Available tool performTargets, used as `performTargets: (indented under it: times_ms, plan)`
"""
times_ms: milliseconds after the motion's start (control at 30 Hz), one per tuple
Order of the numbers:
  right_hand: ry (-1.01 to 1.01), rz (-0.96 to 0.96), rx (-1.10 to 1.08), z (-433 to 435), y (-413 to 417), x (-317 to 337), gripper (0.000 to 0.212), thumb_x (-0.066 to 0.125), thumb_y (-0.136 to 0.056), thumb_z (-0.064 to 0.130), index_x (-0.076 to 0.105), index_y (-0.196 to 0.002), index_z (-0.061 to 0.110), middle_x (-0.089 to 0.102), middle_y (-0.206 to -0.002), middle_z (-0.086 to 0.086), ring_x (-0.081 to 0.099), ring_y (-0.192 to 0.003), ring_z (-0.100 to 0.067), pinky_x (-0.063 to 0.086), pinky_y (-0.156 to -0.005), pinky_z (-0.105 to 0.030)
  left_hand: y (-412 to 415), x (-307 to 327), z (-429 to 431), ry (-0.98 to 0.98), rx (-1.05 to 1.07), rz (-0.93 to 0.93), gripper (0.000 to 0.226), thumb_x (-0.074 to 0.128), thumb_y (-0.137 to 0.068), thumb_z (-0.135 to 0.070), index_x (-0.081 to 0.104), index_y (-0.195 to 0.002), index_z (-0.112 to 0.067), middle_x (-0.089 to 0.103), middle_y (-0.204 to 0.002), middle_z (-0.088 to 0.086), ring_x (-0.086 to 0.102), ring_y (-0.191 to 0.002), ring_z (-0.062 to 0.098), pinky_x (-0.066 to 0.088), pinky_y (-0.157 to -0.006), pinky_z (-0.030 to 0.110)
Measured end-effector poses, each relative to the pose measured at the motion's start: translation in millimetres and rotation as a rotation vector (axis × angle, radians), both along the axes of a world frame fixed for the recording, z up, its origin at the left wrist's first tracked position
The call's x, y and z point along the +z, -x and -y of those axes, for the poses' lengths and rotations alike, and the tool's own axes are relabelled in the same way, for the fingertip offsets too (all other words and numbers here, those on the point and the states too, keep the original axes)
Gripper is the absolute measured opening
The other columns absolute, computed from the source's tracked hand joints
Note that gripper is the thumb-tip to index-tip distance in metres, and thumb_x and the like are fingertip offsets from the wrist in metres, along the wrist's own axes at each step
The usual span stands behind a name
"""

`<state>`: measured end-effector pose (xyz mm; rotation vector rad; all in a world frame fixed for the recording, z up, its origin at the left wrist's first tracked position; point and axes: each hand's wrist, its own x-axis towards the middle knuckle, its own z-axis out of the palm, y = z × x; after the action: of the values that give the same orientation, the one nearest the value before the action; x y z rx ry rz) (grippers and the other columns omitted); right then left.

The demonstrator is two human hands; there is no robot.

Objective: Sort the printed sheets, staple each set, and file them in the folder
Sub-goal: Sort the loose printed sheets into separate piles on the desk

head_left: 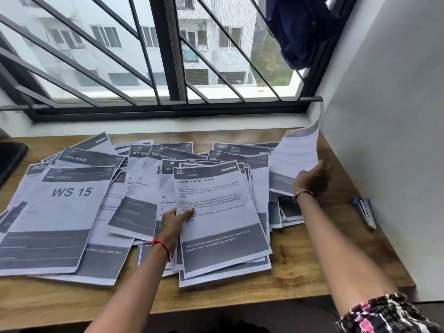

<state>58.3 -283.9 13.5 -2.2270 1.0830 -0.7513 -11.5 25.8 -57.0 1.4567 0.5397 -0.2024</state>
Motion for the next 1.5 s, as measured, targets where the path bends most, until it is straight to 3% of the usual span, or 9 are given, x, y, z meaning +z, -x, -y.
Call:
performTargets:
  times_ms: [267, 467, 600, 700, 900, 1067, 1233, 1367, 1500]
  plan:
    - [-0.147, 0.727, 0.034, -16, -20, 55, 0.041, 0.037, -0.089, -0.005, 0.045, -0.128, -0.010, 0.050, -0.130, -0.027, 0.049, -0.122, -0.036, 0.034, -0.099, -0.024, -1, 3, 2, -0.104, 0.002, -0.020, 0.023, 0.064, -0.087, -0.019, 0.053, -0.068, -0.012, 0.053, -0.071, 0.003, 0.049, -0.066, 0.017, 0.037, -0.059, 0.023]
    - [-0.404, 0.433, 0.422, -29, -11, 32, 0.033, 0.057, -0.080, -0.006, 0.058, -0.112, -0.009, 0.064, -0.109, -0.022, 0.059, -0.094, -0.023, 0.045, -0.072, -0.017, 0, 6, -5, -0.030, -0.023, -0.042, 0.082, 0.063, -0.078, -0.053, 0.044, -0.133, 0.004, 0.047, -0.138, 0.017, 0.044, -0.127, 0.031, 0.034, -0.108, 0.039]
    - [-0.468, 0.121, 0.622, -61, 25, -3, 0.037, 0.060, -0.081, -0.007, 0.055, -0.118, -0.007, 0.061, -0.108, -0.015, 0.056, -0.098, -0.021, 0.041, -0.070, -0.010, 0, 14, -3, 0.043, 0.022, -0.047, 0.054, 0.047, -0.090, -0.052, 0.057, -0.123, -0.010, 0.058, -0.124, 0.008, 0.056, -0.112, 0.026, 0.043, -0.096, 0.034]
    - [-0.445, -0.128, 0.753, -78, 46, -31, 0.037, 0.056, -0.082, -0.007, 0.054, -0.118, -0.005, 0.062, -0.113, -0.018, 0.057, -0.107, -0.029, 0.039, -0.078, -0.020, -1, 10, -6, 0.137, 0.009, -0.051, 0.082, 0.051, -0.064, -0.082, 0.064, -0.112, -0.018, 0.064, -0.118, 0.007, 0.063, -0.101, 0.026, 0.050, -0.092, 0.041]
    - [-0.311, -0.275, 0.759, -88, 58, -45, 0.022, 0.056, -0.080, 0.002, 0.061, -0.099, -0.006, 0.067, -0.093, -0.023, 0.054, -0.076, -0.023, 0.036, -0.064, -0.024, 2, 9, -2, -0.023, -0.011, -0.039, 0.043, 0.056, -0.092, -0.020, 0.050, -0.125, 0.007, 0.054, -0.127, 0.013, 0.057, -0.099, 0.026, 0.048, -0.086, 0.030]
    - [-0.184, -0.390, 0.826, -83, 56, -45, 0.032, 0.058, -0.076, 0.011, 0.042, -0.049, 0.013, 0.047, -0.059, -0.012, 0.048, -0.065, -0.024, 0.033, -0.060, -0.027, 2, 8, -2, -0.083, 0.009, -0.039, 0.031, 0.051, -0.093, -0.037, 0.059, -0.084, -0.008, 0.054, -0.087, 0.000, 0.048, -0.097, 0.021, 0.039, -0.072, 0.025]
    - [-0.201, -0.420, 0.720, -75, 54, -46, 0.046, 0.058, -0.084, 0.022, 0.036, -0.045, 0.012, 0.039, -0.049, -0.004, 0.045, -0.060, -0.024, 0.029, -0.053, -0.028, 4, 3, -3, -0.073, -0.017, -0.028, 0.029, 0.061, -0.085, 0.000, 0.058, -0.112, 0.011, 0.062, -0.100, 0.013, 0.058, -0.071, 0.015, 0.049, -0.053, 0.009]
    - [-0.250, -0.317, 0.486, -62, 46, -41, 0.021, 0.048, -0.087, 0.012, 0.064, -0.084, 0.000, 0.063, -0.097, -0.023, 0.059, -0.094, -0.036, 0.043, -0.074, -0.032, 5, 4, -3, -0.058, -0.025, -0.012, 0.026, 0.060, -0.084, 0.003, 0.060, -0.110, 0.007, 0.062, -0.101, 0.013, 0.059, -0.070, 0.014, 0.050, -0.050, 0.010]
    - [-0.206, -0.371, 0.304, -44, 38, -35, 0.028, 0.047, -0.087, 0.007, 0.053, -0.110, -0.009, 0.045, -0.127, -0.028, 0.040, -0.121, -0.040, 0.034, -0.101, -0.041, 6, 3, -3, -0.045, -0.020, -0.003, 0.024, 0.061, -0.084, 0.001, 0.061, -0.107, 0.004, 0.065, -0.096, 0.011, 0.061, -0.070, 0.013, 0.051, -0.053, 0.012]
